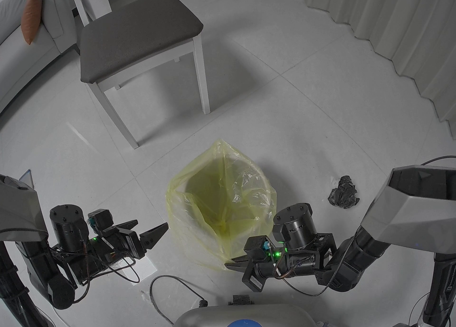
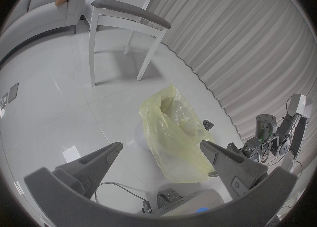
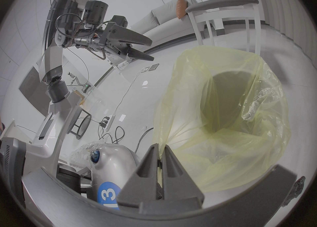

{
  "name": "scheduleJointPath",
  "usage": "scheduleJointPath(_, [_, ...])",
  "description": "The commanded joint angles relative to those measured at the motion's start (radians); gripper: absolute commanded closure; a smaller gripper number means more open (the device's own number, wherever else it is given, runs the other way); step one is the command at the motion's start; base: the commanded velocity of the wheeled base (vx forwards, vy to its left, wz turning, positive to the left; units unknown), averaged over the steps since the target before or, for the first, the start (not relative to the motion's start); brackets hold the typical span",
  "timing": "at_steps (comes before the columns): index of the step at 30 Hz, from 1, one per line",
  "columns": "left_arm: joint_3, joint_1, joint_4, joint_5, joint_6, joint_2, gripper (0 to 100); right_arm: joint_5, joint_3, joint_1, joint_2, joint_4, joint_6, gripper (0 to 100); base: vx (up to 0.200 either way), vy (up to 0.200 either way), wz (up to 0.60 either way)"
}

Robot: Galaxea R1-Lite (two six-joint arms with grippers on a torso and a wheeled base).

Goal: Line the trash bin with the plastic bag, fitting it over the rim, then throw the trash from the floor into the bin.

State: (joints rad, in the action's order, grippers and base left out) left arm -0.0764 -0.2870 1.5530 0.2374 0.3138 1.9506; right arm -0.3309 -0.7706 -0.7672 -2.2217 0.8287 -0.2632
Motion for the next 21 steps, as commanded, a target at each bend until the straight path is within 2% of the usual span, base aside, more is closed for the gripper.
scheduleJointPath(1, [0.000,0.000,0.018,0.000,0.001,-0.001,0,0.000,0.017,-0.020,0.024,0.000,0.002,100,0.000,0.000,0.00])
scheduleJointPath(4, [-0.002,-0.001,0.018,0.000,0.001,-0.001,0,0.000,-0.059,0.043,-0.042,-0.002,0.013,100,0.000,0.000,0.00])
scheduleJointPath(12, [-0.005,-0.004,0.018,0.000,0.001,0.001,0,0.000,-0.142,0.095,-0.124,-0.014,0.015,100,0.000,0.000,0.00])
scheduleJointPath(17, [-0.006,-0.001,0.018,0.000,0.001,0.002,0,0.000,-0.183,0.106,-0.174,-0.014,0.018,100,0.000,0.000,0.00])
scheduleJointPath(21, [-0.008,0.002,0.018,0.000,0.001,0.004,0,0.000,-0.150,0.083,-0.177,-0.007,0.016,100,0.000,0.000,0.00])
